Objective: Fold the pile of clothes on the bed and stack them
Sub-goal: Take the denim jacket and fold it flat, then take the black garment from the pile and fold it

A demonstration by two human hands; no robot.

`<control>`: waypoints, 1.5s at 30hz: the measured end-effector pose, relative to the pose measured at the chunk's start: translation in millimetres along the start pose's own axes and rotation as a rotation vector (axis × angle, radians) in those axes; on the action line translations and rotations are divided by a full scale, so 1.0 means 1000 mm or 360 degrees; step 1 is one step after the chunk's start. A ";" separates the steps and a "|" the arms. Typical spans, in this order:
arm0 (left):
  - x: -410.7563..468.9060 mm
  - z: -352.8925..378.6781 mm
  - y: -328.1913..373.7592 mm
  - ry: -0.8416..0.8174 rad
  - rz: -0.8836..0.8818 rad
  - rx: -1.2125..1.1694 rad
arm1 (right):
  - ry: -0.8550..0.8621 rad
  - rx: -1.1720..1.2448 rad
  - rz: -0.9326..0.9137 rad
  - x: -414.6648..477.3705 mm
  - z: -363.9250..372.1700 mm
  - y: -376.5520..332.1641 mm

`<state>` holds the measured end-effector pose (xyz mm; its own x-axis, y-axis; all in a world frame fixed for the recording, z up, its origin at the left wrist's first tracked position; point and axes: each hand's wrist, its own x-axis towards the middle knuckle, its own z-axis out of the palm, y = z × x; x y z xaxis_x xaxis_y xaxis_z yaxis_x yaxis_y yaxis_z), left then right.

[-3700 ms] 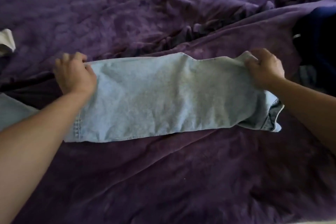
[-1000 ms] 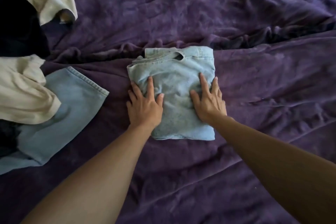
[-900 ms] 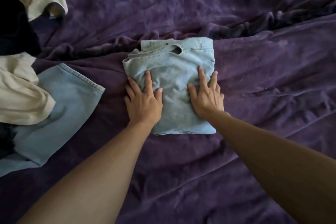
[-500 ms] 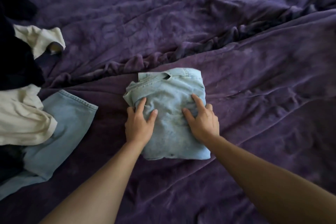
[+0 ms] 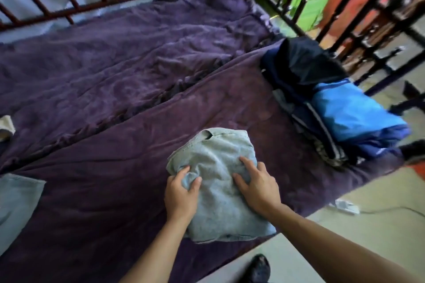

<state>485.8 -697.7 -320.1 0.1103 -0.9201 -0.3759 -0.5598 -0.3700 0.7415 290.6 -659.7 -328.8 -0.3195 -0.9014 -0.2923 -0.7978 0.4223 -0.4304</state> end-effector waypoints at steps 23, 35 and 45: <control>-0.028 0.273 0.307 -0.0201 0.0282 -0.0440 | 0.0360 -0.0357 -0.0126 0.169 -0.312 0.254; 0.033 0.385 0.253 -0.0891 0.0427 0.1230 | -0.0242 -0.0718 0.0152 0.229 -0.230 0.349; -0.008 0.312 0.258 -0.0685 0.0314 0.0988 | -0.0252 -0.0999 -0.0140 0.222 -0.262 0.304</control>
<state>84.2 -745.2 -299.7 -0.2964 -0.7837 -0.5459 -0.9069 0.0517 0.4182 -156.5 -756.2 -300.5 -0.1984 -0.8849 -0.4213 -0.9798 0.1682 0.1081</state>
